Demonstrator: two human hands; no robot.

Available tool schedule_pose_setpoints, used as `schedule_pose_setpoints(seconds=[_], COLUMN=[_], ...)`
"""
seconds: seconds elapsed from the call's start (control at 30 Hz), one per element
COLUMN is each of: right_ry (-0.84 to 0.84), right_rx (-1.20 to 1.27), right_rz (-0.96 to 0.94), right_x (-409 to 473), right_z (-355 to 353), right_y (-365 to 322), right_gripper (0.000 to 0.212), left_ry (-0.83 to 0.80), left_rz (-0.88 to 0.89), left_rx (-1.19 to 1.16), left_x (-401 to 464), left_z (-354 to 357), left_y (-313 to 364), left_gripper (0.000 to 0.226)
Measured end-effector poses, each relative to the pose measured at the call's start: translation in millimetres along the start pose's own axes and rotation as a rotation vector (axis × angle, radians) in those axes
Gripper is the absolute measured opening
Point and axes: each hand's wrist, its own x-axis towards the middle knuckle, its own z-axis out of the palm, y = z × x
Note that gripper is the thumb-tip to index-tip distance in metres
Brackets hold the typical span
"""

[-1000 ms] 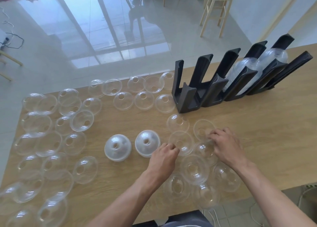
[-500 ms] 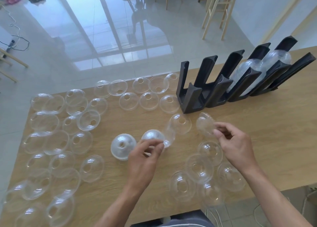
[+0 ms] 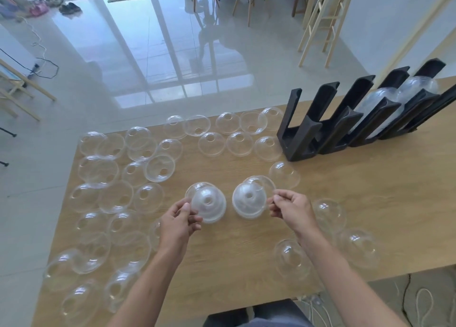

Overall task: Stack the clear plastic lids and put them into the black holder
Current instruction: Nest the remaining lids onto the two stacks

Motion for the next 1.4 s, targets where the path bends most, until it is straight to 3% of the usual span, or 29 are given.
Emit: schedule_pose_setpoints(seconds=[0.27, 0.4, 0.47, 0.57, 0.9, 1.1, 1.3, 1.4], right_ry=[0.145, 0.162, 0.056, -0.046, -0.019, -0.02, 0.002, 0.025], right_rx=[-0.703, -0.687, -0.712, -0.9, -0.938, -0.909, -0.866, -0.839], right_rz=[-0.269, -0.505, -0.503, -0.428, -0.385, -0.42, -0.505, -0.543], right_x=[-1.6, -13.7, -15.2, -12.8, -13.6, -23.7, -40.1, -45.4], right_z=[17.9, 27.0, 36.3, 49.2, 15.2, -7.5, -62.4, -97.3], right_y=[14.2, 19.8, 18.9, 17.7, 23.7, 27.8, 17.4, 12.2], right_gripper=[0.03, 0.042, 0.061, 0.101, 0.105, 0.112, 0.105, 0.095], left_ry=[0.005, -0.057, -0.134, -0.223, -0.243, -0.146, -0.041, -0.066], left_rz=[0.025, 0.219, 0.355, 0.385, 0.436, 0.462, 0.716, 0.744], left_rx=[0.276, 0.713, 0.994, 1.097, 1.189, 1.211, 1.29, 1.32], left_x=[17.6, 11.0, 9.2, 12.0, 0.7, -28.3, -74.9, -101.4], left_z=[-3.9, -13.0, -11.6, -1.5, 8.6, 8.5, 6.2, 17.6], left_y=[-15.4, -16.4, -14.5, -11.5, -29.6, -45.4, -50.6, -64.2], left_gripper=[0.028, 0.068, 0.091, 0.114, 0.099, 0.114, 0.107, 0.101])
